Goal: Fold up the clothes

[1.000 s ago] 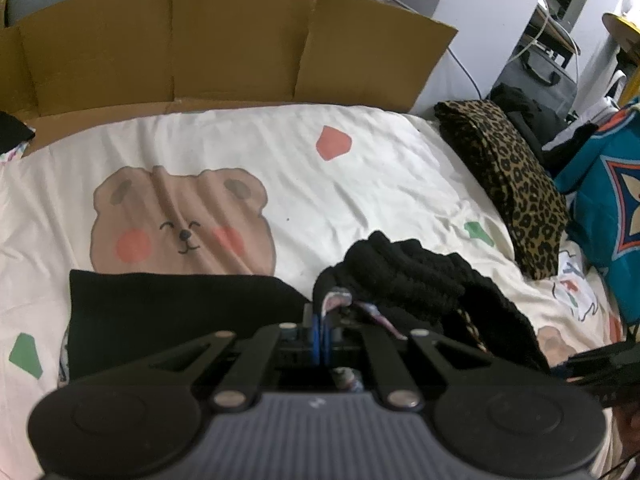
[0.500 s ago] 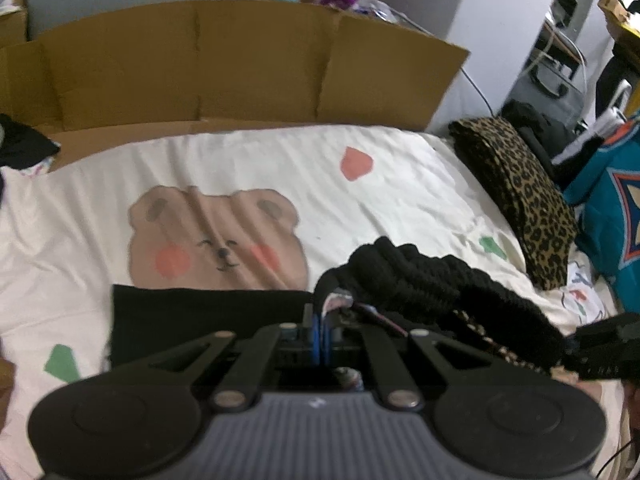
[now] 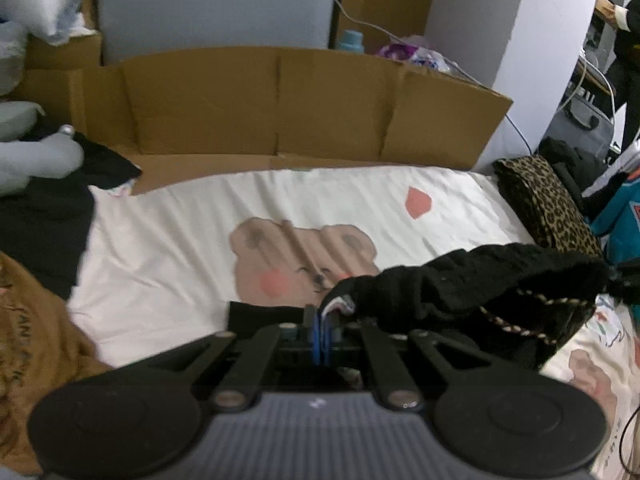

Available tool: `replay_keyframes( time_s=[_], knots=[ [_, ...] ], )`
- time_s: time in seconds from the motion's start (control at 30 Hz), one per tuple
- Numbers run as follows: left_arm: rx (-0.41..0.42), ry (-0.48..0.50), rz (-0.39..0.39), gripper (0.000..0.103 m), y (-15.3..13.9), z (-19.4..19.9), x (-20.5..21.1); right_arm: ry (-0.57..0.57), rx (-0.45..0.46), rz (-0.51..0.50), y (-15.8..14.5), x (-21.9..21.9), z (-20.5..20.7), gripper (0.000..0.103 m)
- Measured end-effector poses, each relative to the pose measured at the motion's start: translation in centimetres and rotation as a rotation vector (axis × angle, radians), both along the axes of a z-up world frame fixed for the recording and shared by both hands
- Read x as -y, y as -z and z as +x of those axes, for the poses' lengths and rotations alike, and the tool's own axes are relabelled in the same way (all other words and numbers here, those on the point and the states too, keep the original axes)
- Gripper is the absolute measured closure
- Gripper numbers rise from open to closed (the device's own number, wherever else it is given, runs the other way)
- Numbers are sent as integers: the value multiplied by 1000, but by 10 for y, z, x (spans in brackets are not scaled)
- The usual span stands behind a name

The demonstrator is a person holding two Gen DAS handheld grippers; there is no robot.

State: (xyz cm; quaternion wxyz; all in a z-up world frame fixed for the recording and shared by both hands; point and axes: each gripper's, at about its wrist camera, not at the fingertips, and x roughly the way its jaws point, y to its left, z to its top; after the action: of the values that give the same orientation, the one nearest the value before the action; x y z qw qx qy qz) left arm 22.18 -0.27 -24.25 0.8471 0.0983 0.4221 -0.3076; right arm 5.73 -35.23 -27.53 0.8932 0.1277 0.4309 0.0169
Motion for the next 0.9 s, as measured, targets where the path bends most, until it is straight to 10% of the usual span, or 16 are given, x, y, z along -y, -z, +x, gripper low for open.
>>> replay_keyframes(
  time_s=[0.9],
  knots=[
    [196, -91, -56, 100, -176, -63, -78, -287, 172, -100, -199, -57, 2, 90]
  ],
)
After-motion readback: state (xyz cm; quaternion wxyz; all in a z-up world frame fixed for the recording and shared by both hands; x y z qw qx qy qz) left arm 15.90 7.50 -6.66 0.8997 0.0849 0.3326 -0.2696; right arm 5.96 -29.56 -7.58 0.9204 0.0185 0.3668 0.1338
